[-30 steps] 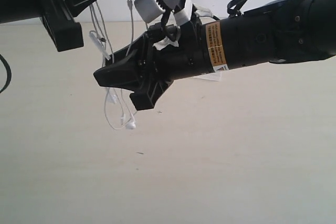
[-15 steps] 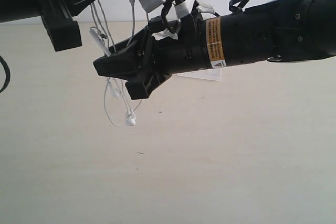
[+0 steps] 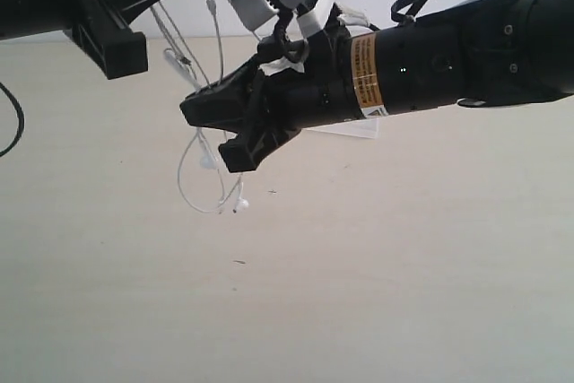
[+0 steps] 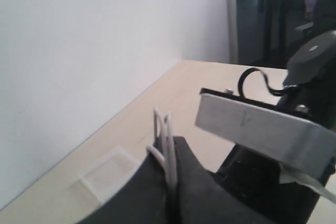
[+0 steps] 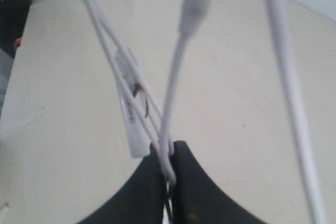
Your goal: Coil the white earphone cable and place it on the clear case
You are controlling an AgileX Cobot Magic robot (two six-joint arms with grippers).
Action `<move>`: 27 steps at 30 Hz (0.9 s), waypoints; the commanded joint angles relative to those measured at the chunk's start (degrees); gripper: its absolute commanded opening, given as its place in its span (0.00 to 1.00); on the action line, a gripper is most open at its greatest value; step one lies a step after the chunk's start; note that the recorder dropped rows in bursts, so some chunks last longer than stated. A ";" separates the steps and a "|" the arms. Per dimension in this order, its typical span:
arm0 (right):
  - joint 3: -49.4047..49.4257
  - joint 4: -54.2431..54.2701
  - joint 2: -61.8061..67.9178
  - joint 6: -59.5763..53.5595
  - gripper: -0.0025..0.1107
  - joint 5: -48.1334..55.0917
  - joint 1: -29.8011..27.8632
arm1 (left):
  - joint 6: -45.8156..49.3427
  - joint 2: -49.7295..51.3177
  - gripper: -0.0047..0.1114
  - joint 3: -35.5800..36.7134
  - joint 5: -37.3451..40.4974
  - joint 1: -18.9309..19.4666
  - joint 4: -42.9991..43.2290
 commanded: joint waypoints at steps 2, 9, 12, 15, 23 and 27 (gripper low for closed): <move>-0.48 -1.92 0.04 3.43 0.02 7.14 -0.23 | -3.30 0.00 0.04 0.13 7.85 0.22 -1.86; -0.48 -6.96 -1.32 9.81 0.02 11.09 -0.23 | -7.38 0.79 0.04 0.13 19.28 0.22 -1.98; -0.48 -9.38 -2.70 13.08 0.02 12.69 -0.23 | -8.96 2.17 0.04 0.13 21.07 0.22 -1.98; -0.48 -11.93 -3.96 15.72 0.02 12.65 -0.23 | -9.07 4.00 0.04 0.49 20.82 0.22 -1.98; -0.48 -18.26 -5.46 23.74 0.02 19.13 -0.23 | -10.14 6.19 0.04 1.27 20.61 0.22 -1.98; -0.48 -18.40 -5.46 23.71 0.02 23.92 -0.23 | -10.54 6.19 0.04 1.50 19.29 0.22 -1.98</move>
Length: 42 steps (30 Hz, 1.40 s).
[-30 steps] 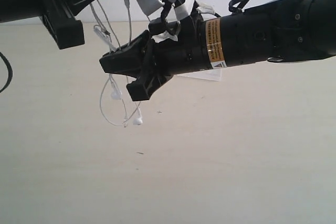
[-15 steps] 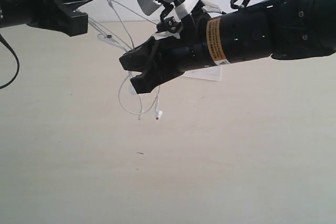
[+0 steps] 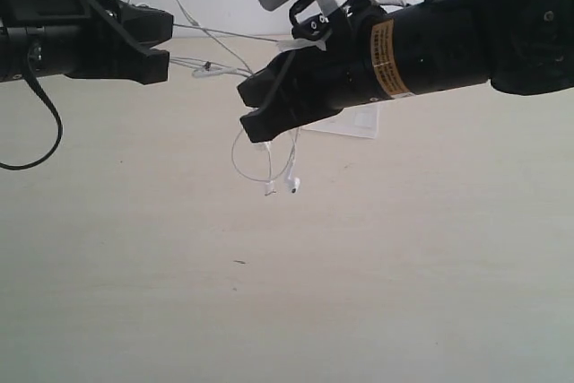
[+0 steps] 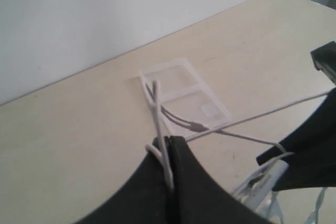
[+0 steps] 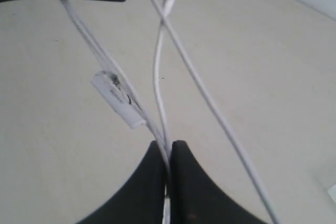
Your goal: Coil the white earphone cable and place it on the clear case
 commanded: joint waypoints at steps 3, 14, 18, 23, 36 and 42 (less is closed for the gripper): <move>0.13 -0.91 -0.76 1.07 0.02 8.82 -0.34 | -1.74 -0.01 0.04 0.33 0.41 0.22 -0.79; 0.13 -0.91 -1.86 0.96 0.02 12.16 -0.34 | -1.74 3.70 0.13 0.92 -1.65 0.22 -0.57; 0.13 -0.91 -2.12 0.96 0.02 12.16 -0.34 | -1.74 5.25 0.46 0.92 -2.81 0.22 -0.18; 0.13 -0.91 -2.13 0.96 0.02 13.31 -0.34 | -1.74 5.89 0.79 0.92 -2.93 0.22 -0.17; -4.83 8.53 -0.67 -3.41 0.02 37.87 -1.71 | 1.34 5.89 0.53 1.46 -8.95 0.46 0.55; -14.27 37.48 6.21 -12.26 0.02 31.35 -10.28 | 7.71 5.89 0.15 1.46 -7.88 3.77 -4.35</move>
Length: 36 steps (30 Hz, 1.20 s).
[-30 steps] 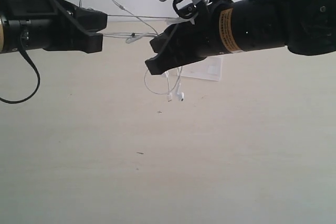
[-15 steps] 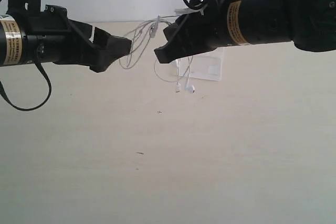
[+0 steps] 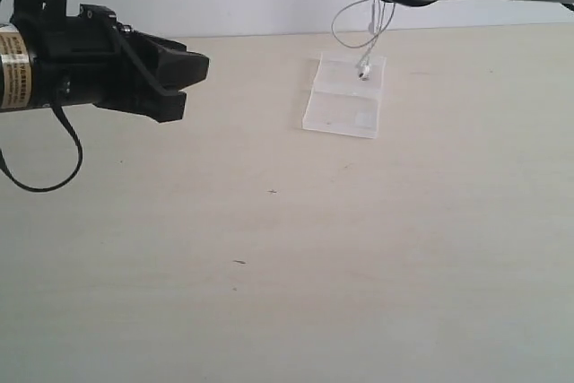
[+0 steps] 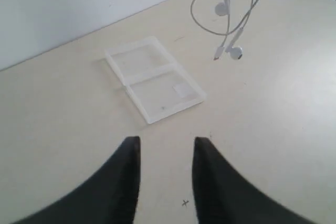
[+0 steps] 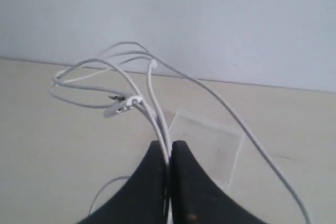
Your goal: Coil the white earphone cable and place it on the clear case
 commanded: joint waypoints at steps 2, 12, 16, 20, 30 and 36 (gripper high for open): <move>-6.34 23.95 6.36 -11.82 0.02 -1.93 -5.39 | 4.67 0.04 0.04 0.20 -0.66 3.66 -6.37; -22.83 52.24 22.71 -29.99 0.02 8.15 -6.21 | 19.73 0.04 0.04 0.20 -9.51 5.70 -22.04; -27.40 53.57 27.10 -30.90 0.02 13.67 -6.21 | 22.43 0.04 0.04 0.20 -9.80 5.70 -23.85; -28.42 53.46 29.47 -31.04 0.02 14.09 -6.21 | 22.46 0.04 0.04 0.20 -9.80 5.70 -24.18; -29.17 53.19 34.09 -31.31 0.02 11.35 -6.21 | 22.46 0.04 0.04 0.20 -9.80 5.70 -24.18; -44.36 60.34 39.64 -46.30 0.02 28.56 -6.21 | 22.46 0.04 0.04 0.20 -9.80 5.70 -24.18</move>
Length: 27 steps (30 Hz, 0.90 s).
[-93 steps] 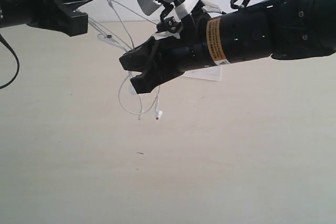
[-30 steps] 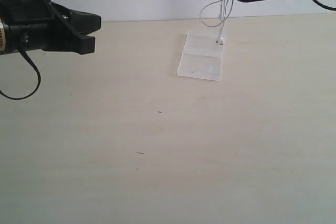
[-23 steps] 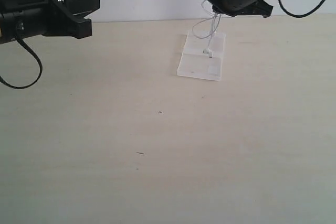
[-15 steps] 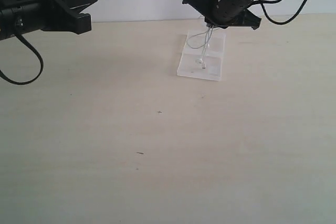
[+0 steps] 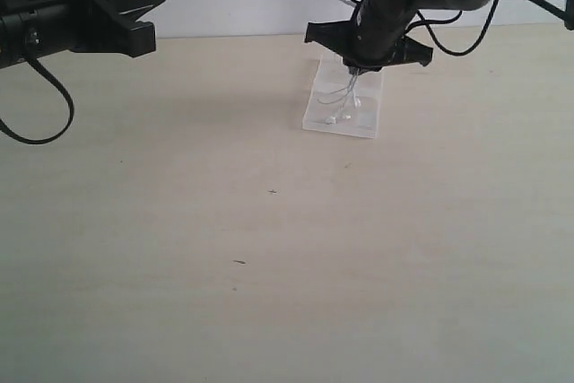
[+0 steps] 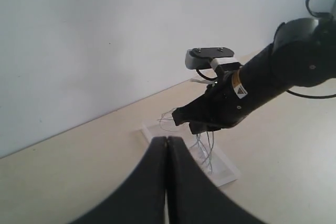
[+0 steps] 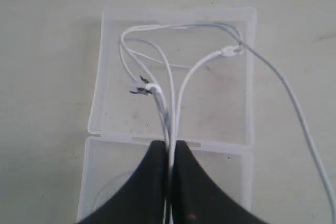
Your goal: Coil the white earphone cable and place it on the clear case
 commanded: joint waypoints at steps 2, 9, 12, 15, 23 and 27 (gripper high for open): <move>-10.66 7.59 3.93 -8.84 0.02 7.78 -0.32 | 0.17 0.04 0.04 0.20 -0.50 0.26 -0.57; -19.19 11.80 9.23 -15.30 0.02 16.72 -3.48 | 0.17 0.04 0.04 0.20 -1.44 0.26 -0.93; -19.44 12.35 9.70 -15.32 0.02 17.06 -3.98 | 0.17 0.04 0.04 0.20 -2.91 0.26 -1.41; -19.74 12.84 9.70 -15.41 0.02 16.65 -3.98 | 0.17 0.04 0.04 0.20 -3.49 0.26 -1.55; -20.17 14.76 9.70 -16.77 0.02 17.40 -3.55 | 0.17 0.04 0.04 0.20 -3.49 0.26 -1.55; -20.17 15.48 9.70 -18.18 0.10 17.65 -3.55 | 0.17 0.04 0.04 0.20 -3.49 0.26 -1.55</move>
